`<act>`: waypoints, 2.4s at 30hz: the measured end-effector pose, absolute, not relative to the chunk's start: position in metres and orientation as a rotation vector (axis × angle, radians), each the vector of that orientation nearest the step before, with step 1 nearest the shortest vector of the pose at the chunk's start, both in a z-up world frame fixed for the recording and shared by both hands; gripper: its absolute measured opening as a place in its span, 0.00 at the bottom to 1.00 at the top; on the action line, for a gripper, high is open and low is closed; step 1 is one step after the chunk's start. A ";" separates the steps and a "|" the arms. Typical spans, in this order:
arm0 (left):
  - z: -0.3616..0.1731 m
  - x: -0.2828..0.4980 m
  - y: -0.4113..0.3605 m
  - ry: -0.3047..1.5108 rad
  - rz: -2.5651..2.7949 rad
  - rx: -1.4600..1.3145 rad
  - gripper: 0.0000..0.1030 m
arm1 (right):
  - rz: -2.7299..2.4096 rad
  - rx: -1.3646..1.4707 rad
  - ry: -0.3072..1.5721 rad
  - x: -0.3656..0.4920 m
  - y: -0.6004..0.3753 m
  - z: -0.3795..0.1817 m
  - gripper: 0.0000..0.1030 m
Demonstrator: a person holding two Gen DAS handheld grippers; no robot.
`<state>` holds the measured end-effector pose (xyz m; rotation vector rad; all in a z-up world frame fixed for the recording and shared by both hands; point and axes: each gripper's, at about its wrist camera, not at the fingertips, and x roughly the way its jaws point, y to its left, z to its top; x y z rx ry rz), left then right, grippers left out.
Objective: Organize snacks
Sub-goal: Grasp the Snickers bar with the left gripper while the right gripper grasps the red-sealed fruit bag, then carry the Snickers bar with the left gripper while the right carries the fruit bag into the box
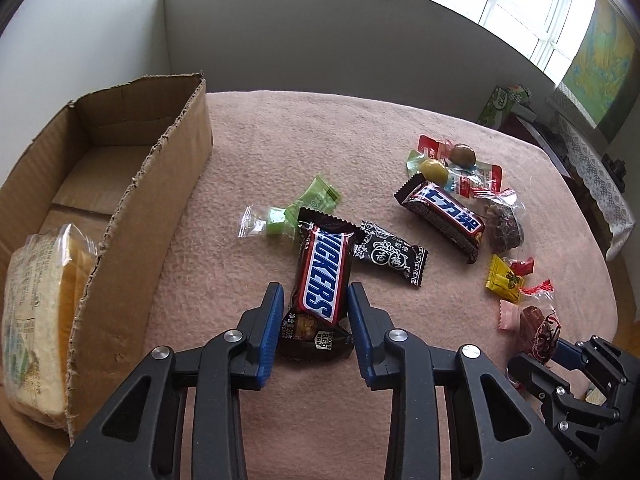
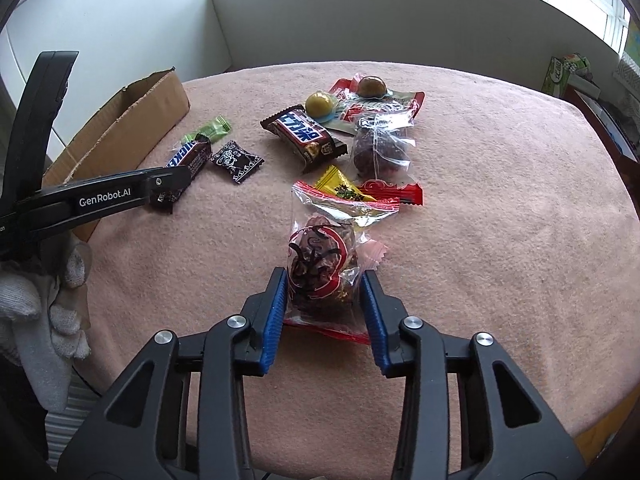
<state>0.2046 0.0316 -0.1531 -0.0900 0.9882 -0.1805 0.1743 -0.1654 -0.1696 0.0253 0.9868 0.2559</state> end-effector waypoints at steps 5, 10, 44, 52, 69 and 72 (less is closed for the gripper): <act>-0.152 0.203 0.033 0.986 -0.188 -0.095 0.27 | 0.260 0.048 0.984 0.172 -0.171 -0.168 0.33; -0.150 0.196 0.038 0.985 -0.194 -0.137 0.26 | 0.257 0.071 0.972 0.167 -0.179 -0.163 0.33; -0.085 0.125 0.101 0.798 -0.168 -0.277 0.25 | 0.419 -0.017 0.837 0.179 -0.100 -0.092 0.33; -0.075 0.131 0.144 0.759 -0.069 -0.296 0.25 | 0.506 -0.104 0.808 0.210 -0.034 -0.073 0.33; -0.089 0.183 0.200 0.814 0.045 -0.327 0.25 | 0.608 -0.100 0.912 0.279 0.071 -0.102 0.33; -0.093 0.189 0.203 0.830 0.051 -0.336 0.25 | 0.607 -0.090 0.937 0.286 0.076 -0.109 0.33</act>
